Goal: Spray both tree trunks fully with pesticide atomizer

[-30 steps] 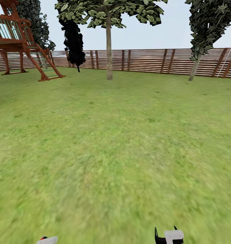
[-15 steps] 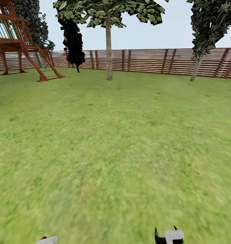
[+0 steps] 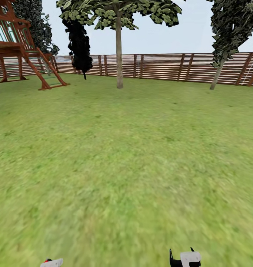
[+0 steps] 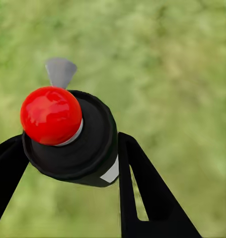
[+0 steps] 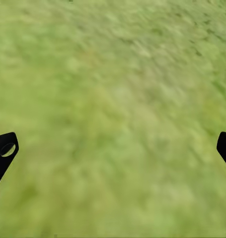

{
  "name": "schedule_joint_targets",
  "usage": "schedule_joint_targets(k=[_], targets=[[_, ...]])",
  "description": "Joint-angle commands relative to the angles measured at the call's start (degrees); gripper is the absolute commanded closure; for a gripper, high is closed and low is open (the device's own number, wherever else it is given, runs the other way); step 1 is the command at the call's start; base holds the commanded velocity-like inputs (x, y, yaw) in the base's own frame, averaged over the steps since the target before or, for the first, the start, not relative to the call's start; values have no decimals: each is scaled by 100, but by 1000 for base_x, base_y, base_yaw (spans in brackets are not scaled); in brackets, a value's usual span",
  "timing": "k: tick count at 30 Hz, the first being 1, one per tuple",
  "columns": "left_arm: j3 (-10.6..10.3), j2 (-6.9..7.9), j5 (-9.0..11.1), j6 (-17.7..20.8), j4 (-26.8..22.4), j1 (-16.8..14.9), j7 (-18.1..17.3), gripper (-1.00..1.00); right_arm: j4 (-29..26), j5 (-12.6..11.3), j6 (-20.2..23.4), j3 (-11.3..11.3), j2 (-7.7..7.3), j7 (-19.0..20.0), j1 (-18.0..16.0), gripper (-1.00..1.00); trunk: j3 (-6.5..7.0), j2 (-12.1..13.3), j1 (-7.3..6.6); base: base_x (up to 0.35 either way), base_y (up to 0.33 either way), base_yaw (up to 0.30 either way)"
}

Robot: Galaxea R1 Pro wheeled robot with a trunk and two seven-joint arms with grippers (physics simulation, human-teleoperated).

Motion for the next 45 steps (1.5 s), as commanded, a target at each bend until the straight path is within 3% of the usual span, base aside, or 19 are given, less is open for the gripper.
schedule_joint_targets(k=[1,45], targets=[[-1,1,-3,0,0,-1,0,100,1,0,0,0,0,0,0,-100,0,0,0,340,0,0],[-6,0,-6,-5,0,-1,-8,100,0,0,-1,0,0,0,1,-100,0,0,0,340,0,0]])
